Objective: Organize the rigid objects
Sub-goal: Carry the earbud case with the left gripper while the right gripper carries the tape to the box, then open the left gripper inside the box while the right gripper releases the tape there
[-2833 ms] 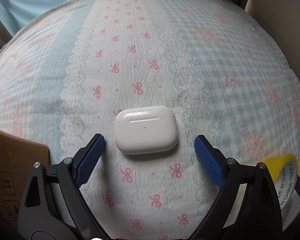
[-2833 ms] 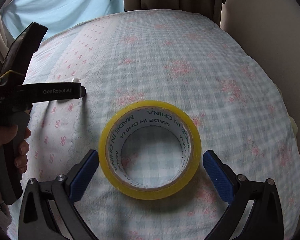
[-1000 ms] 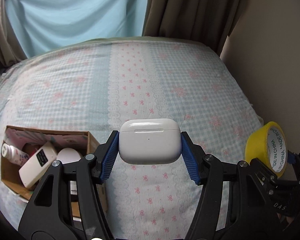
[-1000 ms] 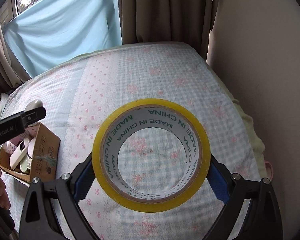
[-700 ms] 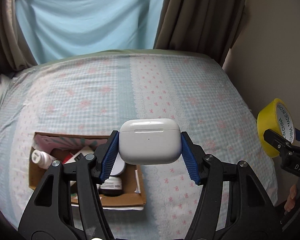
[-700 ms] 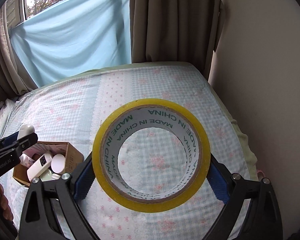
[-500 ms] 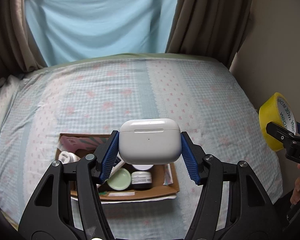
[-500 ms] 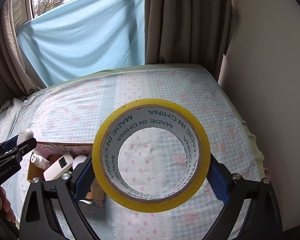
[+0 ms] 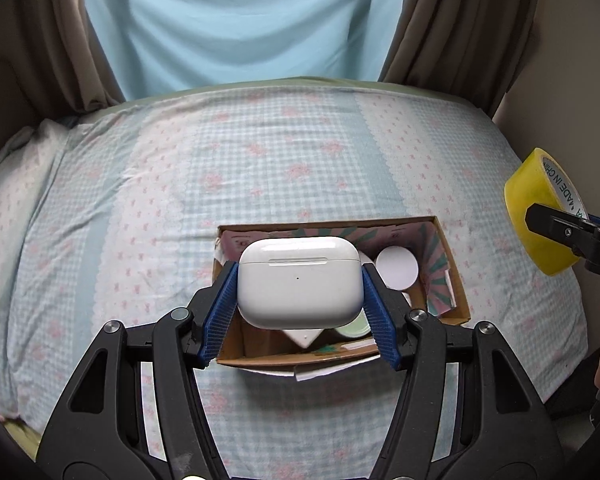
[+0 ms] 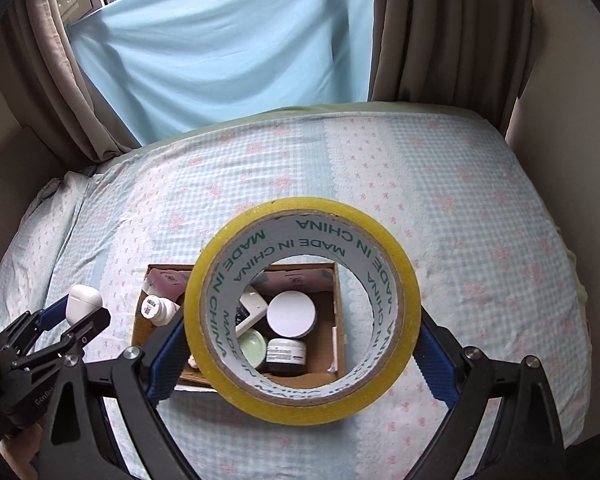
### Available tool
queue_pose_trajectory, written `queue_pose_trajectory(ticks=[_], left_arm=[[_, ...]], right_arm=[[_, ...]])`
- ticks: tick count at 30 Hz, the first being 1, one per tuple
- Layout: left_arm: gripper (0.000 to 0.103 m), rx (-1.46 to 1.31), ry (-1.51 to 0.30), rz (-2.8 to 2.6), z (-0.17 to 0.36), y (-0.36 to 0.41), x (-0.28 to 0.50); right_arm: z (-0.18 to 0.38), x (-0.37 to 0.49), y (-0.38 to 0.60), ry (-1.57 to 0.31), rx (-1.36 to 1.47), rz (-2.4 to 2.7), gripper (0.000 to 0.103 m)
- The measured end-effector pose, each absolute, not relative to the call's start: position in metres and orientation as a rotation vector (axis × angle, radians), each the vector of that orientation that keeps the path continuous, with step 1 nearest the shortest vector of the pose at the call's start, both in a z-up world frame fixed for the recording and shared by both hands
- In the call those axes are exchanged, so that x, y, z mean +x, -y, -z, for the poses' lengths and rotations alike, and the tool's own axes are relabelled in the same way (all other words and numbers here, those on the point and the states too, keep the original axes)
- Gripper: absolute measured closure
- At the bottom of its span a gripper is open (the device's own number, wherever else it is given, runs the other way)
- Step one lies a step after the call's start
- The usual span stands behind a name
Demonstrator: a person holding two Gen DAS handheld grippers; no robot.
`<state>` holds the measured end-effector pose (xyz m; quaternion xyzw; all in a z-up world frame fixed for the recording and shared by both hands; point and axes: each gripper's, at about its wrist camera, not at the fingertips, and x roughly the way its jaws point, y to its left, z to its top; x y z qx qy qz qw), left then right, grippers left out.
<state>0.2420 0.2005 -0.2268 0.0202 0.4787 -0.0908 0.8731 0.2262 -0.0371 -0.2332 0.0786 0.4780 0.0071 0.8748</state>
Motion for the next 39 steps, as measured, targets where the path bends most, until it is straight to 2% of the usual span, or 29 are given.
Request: queue_pose_trajectory(ticks=[6,17,30,36,38,39], left_arm=[[0.046,0.073,-1.070,0.237,0.274,-0.222,0.265],[0.046,0.058,-1.172,0.255,0.356,-0.217,0.313],[0.046,0.150,-1.158,0.261,0.375,-0.185,0.361],[0.045,0.115,-1.230,0.229,0.386,-0.191,0.369],[0.021,0.084,-1.249,0.224,0.386,-0.197,0.370],[0.001,0.078,-1.247,0.219,0.384,-0.199,0.370]], right_arm=[[0.276,0.249,0.010,-1.117,0.301,-0.025,0.007],[0.362,0.292,0.002,-1.300,0.347,0.041,0.007],[0.403,0.314,0.012,-1.360,0.370,0.066,0.007],[0.408,0.323,0.006,-1.390,0.341,0.052,0.007],[0.412,0.326,0.003,-1.414,0.326,0.060,0.006],[0.412,0.326,0.002,-1.418,0.314,0.065,0.006]])
